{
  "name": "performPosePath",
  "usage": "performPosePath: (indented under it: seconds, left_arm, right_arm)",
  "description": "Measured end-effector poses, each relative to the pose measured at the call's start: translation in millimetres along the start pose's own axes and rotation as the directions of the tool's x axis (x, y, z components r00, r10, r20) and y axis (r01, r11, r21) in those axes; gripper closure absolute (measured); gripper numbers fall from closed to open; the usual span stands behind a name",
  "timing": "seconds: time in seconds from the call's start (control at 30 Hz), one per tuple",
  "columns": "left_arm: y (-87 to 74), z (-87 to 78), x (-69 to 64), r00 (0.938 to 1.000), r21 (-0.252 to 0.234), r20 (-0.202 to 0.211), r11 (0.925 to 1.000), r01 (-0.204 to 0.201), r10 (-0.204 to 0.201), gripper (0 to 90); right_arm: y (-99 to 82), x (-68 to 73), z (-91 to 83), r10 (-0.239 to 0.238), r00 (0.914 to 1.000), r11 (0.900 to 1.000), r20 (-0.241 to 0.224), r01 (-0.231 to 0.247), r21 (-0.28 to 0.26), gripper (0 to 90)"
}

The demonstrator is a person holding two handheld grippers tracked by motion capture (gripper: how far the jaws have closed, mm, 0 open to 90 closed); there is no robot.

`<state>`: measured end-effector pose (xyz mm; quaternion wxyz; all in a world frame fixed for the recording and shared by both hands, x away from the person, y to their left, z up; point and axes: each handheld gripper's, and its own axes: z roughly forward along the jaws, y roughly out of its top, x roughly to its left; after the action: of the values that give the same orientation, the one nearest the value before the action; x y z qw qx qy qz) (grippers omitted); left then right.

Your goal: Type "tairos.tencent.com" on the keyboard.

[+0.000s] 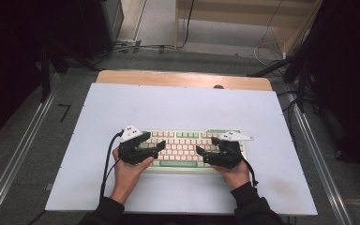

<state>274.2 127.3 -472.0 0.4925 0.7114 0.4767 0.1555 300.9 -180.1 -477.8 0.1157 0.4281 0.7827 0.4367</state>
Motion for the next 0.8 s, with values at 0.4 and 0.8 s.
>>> performPosePath:
  seconds: [0.4,0.8]
  left_arm:
    - [1.0,15.5,2.2,0.9994,0.028,-0.001,0.9990,-0.034,0.034,34.7]
    - [-2.0,29.1,-3.1,0.9924,0.134,0.033,0.9836,-0.122,0.118,90.0]
  right_arm:
    - [-0.9,0.6,1.2,-0.003,1.0000,1.0000,0.006,0.003,0.006,22.5]
    - [-1.3,0.7,1.5,-0.007,0.9999,1.0000,0.008,0.007,0.007,22.6]
